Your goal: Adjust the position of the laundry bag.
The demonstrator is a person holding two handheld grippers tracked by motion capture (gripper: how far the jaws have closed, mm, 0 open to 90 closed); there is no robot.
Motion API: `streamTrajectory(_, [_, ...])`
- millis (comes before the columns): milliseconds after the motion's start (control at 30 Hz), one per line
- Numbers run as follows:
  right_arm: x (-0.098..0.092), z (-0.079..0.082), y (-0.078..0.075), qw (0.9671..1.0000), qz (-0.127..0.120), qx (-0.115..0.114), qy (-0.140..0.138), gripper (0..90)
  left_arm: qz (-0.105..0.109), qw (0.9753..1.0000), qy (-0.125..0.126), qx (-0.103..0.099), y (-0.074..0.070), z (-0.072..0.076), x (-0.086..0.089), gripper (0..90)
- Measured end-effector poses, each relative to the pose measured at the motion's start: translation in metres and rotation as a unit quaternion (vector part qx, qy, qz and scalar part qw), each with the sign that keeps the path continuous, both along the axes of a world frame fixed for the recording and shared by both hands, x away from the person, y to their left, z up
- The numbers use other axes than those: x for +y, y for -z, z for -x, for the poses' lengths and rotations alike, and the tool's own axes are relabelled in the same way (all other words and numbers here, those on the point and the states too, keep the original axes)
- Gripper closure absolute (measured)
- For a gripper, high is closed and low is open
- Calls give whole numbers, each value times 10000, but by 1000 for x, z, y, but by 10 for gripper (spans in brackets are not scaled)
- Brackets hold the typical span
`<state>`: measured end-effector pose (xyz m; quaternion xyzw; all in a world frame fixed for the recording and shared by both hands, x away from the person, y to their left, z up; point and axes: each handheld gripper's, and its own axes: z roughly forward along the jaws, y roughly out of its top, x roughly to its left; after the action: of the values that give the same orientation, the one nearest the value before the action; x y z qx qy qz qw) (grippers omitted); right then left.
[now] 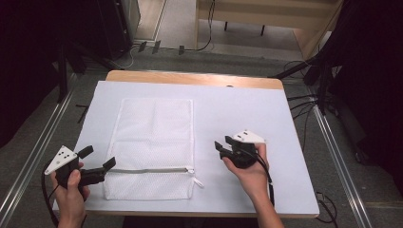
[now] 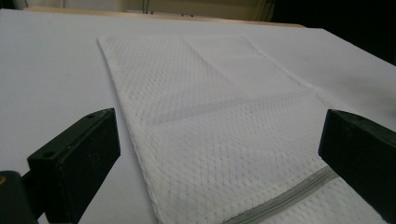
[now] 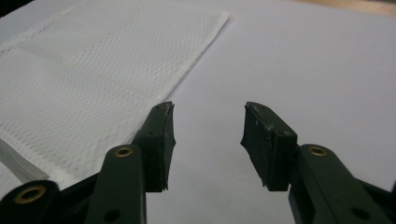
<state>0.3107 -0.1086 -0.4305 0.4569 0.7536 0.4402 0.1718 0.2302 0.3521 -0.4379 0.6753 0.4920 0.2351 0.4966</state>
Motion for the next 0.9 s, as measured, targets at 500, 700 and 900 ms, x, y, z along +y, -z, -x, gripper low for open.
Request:
streamTrajectory(500, [72,-52,10,9895,189,1431,-77,664,72,10000,43,37,-1,-3,1,0])
streamTrajectory(700, [81,-63,17,9820,27,1887,53,679,89,9999,72,53,-1,-3,1,0])
streamTrajectory(900, [82,-72,19,9714,-204,2358,198,678,100,9999,61,81,-1,-4,2,0])
